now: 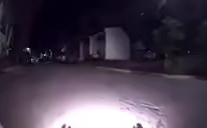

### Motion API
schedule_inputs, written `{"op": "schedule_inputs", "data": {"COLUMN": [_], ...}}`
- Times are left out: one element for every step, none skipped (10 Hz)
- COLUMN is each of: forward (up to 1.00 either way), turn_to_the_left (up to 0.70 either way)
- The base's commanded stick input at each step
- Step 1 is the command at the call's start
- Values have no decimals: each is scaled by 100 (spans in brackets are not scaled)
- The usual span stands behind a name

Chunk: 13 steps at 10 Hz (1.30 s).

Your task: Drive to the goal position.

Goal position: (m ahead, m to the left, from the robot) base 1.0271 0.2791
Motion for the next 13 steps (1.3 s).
{"op": "schedule_inputs", "data": {"forward": [60, 60, 60, 60, 60, 60, 60, 60, 60, 60, 60, 60, 60], "turn_to_the_left": [0, 0, 0, 0, 0, 0, 0, 0, 0, 0, 0, 0, 0]}}
